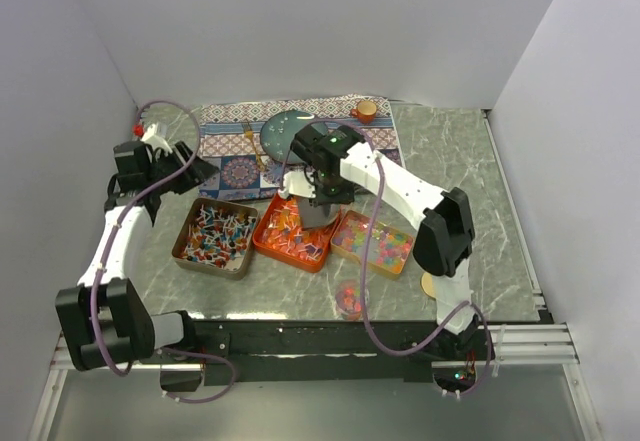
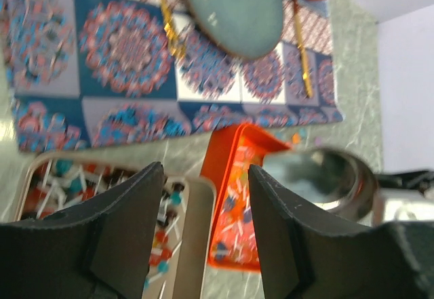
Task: Pack the candies
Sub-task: Scoop the fake candies from the storage box.
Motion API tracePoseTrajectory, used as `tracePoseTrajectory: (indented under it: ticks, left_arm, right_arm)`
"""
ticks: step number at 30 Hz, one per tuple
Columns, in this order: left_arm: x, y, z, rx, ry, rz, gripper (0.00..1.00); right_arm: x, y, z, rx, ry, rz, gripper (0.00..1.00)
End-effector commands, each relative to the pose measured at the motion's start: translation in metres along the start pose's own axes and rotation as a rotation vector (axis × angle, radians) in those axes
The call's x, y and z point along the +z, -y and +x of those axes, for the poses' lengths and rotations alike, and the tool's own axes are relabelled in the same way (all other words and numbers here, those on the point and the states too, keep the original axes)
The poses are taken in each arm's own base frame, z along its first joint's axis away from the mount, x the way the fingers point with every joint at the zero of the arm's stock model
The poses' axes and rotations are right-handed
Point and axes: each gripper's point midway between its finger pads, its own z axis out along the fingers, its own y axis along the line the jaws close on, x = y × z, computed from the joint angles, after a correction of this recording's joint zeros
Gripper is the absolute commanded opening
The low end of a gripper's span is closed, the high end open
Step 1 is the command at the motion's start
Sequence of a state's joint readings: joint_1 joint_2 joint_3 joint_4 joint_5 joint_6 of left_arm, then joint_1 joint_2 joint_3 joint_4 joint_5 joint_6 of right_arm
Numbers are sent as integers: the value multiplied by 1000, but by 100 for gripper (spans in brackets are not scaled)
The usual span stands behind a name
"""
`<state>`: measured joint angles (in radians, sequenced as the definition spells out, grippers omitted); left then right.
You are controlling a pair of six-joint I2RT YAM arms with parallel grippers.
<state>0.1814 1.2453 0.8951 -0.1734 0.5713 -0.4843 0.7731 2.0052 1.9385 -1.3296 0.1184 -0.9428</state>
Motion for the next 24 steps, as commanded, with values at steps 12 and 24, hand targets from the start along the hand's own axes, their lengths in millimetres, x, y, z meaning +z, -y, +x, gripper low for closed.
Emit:
tracePoseTrajectory:
  ticks: [12,24]
  left_arm:
    - [-28,-14,40,4,-35,-39,59]
    - [-40,-8,39,26,-11,-46,60]
  right_arm:
    - [3,-2,27,-342,-350,12,0]
    - [26,-7,-7,-446,-402,7,0]
